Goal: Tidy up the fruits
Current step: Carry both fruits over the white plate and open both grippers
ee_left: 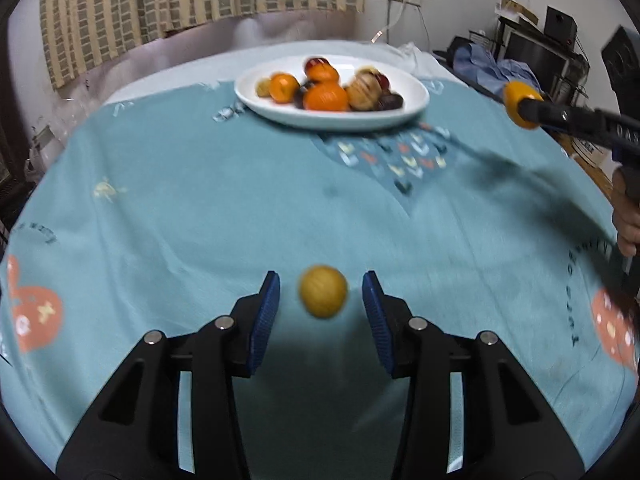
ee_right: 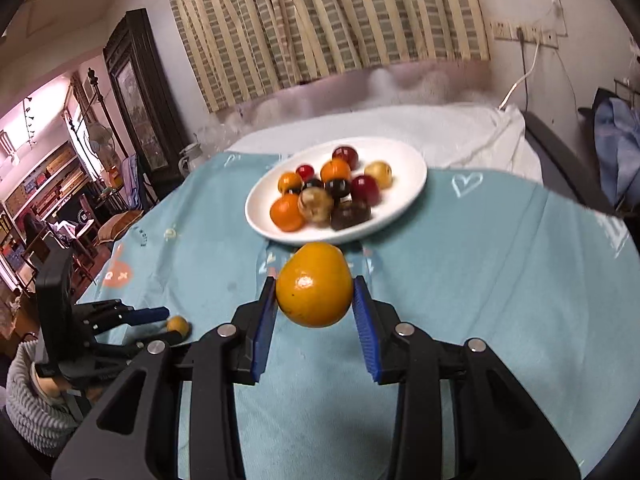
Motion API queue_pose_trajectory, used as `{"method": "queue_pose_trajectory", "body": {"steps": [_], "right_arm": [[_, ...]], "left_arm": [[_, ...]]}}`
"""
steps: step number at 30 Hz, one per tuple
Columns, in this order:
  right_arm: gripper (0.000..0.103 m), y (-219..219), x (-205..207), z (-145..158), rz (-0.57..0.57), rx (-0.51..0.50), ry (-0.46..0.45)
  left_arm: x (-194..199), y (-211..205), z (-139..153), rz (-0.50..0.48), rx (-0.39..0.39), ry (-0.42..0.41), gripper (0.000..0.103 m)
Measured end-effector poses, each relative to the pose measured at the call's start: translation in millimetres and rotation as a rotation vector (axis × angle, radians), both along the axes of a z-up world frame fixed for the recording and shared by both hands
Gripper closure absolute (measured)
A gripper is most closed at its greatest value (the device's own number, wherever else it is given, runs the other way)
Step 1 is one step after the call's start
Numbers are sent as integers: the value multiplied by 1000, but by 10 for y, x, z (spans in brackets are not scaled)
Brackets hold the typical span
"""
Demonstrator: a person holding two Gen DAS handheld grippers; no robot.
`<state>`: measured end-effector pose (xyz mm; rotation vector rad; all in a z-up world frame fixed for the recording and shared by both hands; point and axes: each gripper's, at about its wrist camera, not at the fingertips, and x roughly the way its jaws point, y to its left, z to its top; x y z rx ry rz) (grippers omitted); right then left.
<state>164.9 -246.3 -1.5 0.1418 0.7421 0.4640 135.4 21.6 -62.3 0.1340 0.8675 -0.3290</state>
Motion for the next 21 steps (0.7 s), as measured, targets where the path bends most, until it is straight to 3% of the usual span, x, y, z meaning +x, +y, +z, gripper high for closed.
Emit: {"method": "queue_pose_trajectory", "body": {"steps": [4, 10, 13, 17, 21], "right_arm": [[65, -11, -24, -36, -2, 5, 9], [65, -14, -17, -30, 0, -2, 9], [65, -5, 80, 142, 3, -31, -10], [65, 77, 365, 669, 0, -74, -92], [65, 134, 807, 1064, -30, -71, -130]], "left_arm": [[54, -30, -62, -5, 2, 13, 76], [64, 55, 136, 10, -44, -6, 77], [246, 65, 550, 21, -13, -77, 77], [724, 24, 1194, 44, -2, -176, 77], [1277, -116, 1533, 62, -14, -212, 77]]}}
